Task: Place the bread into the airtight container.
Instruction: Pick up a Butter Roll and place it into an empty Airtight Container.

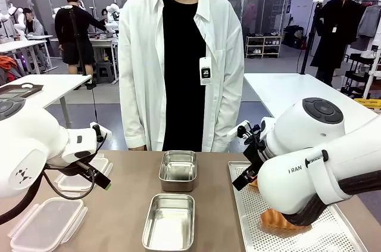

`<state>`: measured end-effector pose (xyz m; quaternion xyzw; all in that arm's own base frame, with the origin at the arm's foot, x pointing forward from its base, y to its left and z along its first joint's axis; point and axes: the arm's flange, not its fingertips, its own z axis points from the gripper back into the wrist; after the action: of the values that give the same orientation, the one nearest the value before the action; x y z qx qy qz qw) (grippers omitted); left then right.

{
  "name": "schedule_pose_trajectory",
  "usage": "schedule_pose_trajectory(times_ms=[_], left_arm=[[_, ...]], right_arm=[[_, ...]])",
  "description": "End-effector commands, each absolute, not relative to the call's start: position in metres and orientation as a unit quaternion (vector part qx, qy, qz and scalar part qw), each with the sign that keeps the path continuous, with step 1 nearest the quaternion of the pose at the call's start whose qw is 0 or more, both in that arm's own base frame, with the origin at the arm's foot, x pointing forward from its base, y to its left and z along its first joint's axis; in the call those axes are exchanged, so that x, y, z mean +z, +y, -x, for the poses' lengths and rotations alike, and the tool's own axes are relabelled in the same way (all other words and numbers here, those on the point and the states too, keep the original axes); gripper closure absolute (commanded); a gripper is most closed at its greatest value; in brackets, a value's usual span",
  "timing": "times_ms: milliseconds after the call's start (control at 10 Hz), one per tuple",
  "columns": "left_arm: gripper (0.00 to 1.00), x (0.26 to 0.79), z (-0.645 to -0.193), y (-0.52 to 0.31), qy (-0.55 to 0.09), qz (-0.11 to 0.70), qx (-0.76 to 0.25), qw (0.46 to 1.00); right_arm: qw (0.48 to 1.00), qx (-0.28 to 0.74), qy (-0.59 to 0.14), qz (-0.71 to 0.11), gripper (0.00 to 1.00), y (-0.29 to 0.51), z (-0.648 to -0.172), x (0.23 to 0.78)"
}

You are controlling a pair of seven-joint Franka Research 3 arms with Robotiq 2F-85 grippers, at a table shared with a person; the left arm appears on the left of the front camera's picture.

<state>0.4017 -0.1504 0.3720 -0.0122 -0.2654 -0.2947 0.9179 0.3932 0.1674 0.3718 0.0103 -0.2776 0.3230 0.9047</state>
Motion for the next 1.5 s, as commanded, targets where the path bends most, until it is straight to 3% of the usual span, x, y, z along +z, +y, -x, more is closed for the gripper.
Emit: schedule_pose_trajectory(times_ms=[0,300,700,1100,1400], left_arm=[[0.00,0.372,-0.402,-0.150,-0.265,0.012,-0.294,0.918],[0.00,0.417,-0.410,-0.147,-0.253,0.024,-0.299,0.920],[0.00,0.568,-0.402,-0.090,-0.234,0.090,-0.290,0.924],[0.00,0.693,-0.331,0.004,-0.238,0.142,-0.303,0.912],[0.00,0.737,-0.286,0.062,-0.292,0.159,-0.254,0.908]], right_arm=[[0.905,0.321,-0.278,-0.011,0.00,0.167,-0.393,0.372],[0.912,0.328,-0.246,-0.036,0.00,0.153,-0.397,0.415],[0.925,0.304,-0.213,-0.076,0.00,0.097,-0.383,0.566],[0.905,0.309,-0.263,-0.127,0.00,-0.001,-0.287,0.678],[0.896,0.275,-0.325,-0.126,0.00,-0.071,-0.227,0.706]])
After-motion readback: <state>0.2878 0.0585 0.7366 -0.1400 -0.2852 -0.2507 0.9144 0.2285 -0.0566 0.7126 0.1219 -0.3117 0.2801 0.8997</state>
